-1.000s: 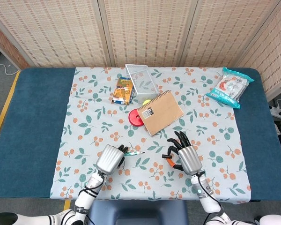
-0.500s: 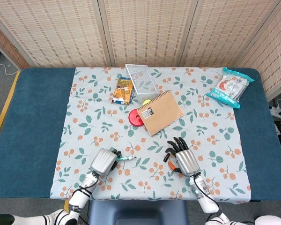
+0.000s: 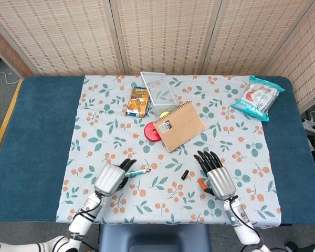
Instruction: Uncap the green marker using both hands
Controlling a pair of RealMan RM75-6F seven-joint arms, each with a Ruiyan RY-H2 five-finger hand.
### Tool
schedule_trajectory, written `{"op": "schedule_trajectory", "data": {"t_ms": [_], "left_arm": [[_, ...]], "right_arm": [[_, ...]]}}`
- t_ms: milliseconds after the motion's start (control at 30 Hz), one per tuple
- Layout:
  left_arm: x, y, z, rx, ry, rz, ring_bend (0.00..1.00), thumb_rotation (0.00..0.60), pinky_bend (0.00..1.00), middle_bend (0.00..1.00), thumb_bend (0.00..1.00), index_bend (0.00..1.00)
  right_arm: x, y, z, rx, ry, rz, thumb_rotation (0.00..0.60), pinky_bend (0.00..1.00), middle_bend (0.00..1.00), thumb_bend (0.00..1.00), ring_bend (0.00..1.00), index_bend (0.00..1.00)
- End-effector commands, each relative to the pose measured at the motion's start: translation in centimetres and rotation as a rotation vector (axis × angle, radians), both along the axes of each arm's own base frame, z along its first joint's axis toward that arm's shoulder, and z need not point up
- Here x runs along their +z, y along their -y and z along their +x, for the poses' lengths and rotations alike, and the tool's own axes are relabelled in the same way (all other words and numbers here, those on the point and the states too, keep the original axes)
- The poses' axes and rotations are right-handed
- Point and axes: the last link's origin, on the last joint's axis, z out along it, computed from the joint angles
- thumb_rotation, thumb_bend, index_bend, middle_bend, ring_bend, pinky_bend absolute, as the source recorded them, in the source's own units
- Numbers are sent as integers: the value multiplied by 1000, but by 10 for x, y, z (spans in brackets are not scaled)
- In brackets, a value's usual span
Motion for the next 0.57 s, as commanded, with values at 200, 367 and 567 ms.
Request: {"op": "schedule_trajectory", "data": {"t_ms": [200, 367, 567], "left_arm": [[149, 59, -121, 238, 93, 261, 28, 600, 208, 89, 409, 113], [189, 92, -171, 343, 147, 309, 1, 600, 147, 79, 410, 101], [192, 98, -171, 319, 115, 271, 0, 600, 139, 83, 408, 81]], "right_arm": [[141, -68, -59, -212, -347, -221, 600, 0, 0, 251, 0, 0], [171, -89, -82, -303, -350, -278, 600, 0, 0, 231, 0, 0], [162, -92, -71, -245, -305, -223, 600, 0, 0, 217, 0, 0]]}}
